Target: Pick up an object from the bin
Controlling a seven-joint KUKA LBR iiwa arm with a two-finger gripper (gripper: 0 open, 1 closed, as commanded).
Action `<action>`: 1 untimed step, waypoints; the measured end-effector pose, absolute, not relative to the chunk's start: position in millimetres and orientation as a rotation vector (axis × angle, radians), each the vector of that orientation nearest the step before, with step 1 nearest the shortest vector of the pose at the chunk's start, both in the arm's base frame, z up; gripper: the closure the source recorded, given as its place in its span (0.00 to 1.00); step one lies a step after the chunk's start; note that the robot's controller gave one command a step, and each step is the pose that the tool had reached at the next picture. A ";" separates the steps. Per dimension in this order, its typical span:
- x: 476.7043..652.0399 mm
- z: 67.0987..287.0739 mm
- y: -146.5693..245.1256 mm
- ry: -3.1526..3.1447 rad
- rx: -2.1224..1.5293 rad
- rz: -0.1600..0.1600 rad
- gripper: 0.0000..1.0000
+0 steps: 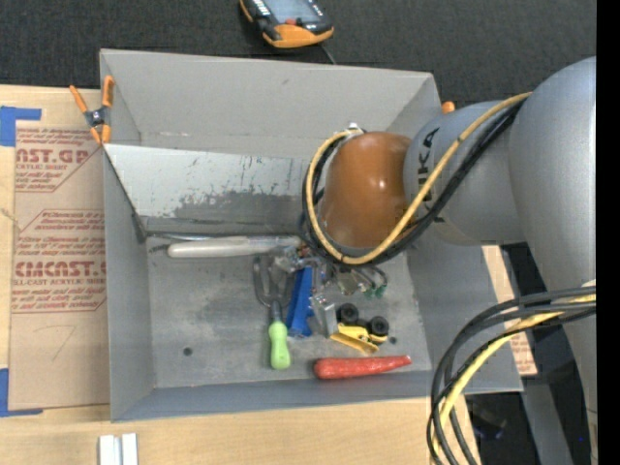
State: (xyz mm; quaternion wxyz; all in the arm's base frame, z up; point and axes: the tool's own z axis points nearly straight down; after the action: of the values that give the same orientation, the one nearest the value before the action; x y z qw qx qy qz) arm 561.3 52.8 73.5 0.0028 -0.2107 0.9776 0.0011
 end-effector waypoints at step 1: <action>560.0 73.8 51.0 3.062 -0.659 0.004 0.00</action>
Offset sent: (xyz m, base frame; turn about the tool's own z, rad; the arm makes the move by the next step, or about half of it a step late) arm -0.0002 -0.0003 0.0001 0.0002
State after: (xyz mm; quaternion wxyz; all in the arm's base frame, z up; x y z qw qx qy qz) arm 560.0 51.0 73.8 0.0050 -0.2104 0.9776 0.0014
